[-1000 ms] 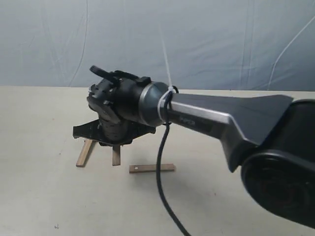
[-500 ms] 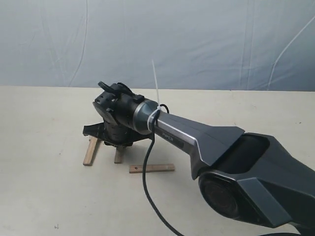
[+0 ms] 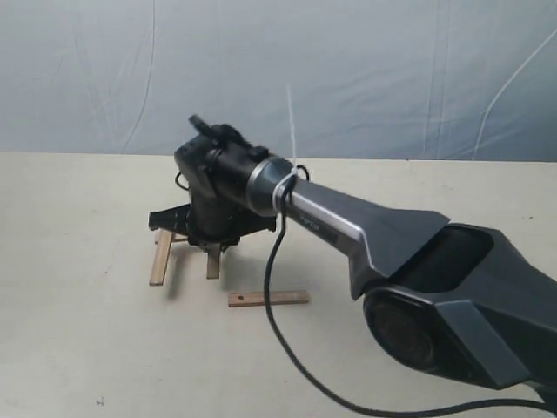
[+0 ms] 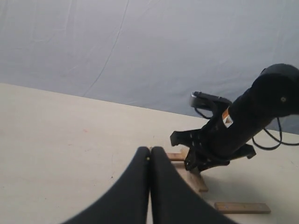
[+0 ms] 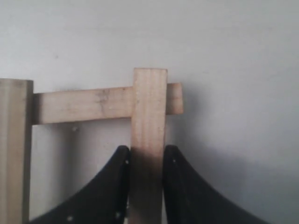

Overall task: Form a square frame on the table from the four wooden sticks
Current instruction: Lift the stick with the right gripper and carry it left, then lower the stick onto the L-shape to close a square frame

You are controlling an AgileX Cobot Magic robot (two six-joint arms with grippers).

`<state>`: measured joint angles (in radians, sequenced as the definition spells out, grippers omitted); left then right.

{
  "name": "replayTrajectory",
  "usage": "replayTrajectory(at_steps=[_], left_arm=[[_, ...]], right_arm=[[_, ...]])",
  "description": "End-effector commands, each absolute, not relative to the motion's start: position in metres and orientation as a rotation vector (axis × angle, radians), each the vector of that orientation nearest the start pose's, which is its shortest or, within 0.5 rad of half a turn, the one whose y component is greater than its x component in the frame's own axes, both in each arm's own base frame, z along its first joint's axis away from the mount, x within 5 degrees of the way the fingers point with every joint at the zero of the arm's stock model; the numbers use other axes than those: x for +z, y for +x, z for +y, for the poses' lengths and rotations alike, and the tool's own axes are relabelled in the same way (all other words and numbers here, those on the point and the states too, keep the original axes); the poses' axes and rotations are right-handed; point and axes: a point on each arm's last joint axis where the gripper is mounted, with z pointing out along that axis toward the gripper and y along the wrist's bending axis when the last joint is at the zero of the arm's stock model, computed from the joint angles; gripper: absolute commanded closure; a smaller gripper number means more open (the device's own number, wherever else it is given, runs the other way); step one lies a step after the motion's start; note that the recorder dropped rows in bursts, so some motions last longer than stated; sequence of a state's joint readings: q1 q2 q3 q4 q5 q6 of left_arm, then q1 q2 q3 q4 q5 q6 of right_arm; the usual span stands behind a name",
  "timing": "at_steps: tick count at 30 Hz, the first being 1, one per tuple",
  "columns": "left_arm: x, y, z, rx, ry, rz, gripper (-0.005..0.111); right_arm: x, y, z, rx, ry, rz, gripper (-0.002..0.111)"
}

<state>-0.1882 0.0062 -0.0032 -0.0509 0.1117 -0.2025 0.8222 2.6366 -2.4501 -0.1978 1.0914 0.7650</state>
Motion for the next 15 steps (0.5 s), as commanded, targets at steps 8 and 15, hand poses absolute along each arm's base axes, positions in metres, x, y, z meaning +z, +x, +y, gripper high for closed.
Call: replayTrajectory(at_steps=[8, 15], left_arm=[[0.203, 0.055, -0.011, -0.347, -0.056, 1.608, 0.107], [0.203, 0.055, -0.011, -0.347, -0.056, 1.608, 0.107]], right_arm=[[0.216, 0.42, 0.32, 0.134, -0.336, 2.73, 0.109], [0.194, 0.403, 0.279, -0.058, -0.249, 2.876, 0.109]])
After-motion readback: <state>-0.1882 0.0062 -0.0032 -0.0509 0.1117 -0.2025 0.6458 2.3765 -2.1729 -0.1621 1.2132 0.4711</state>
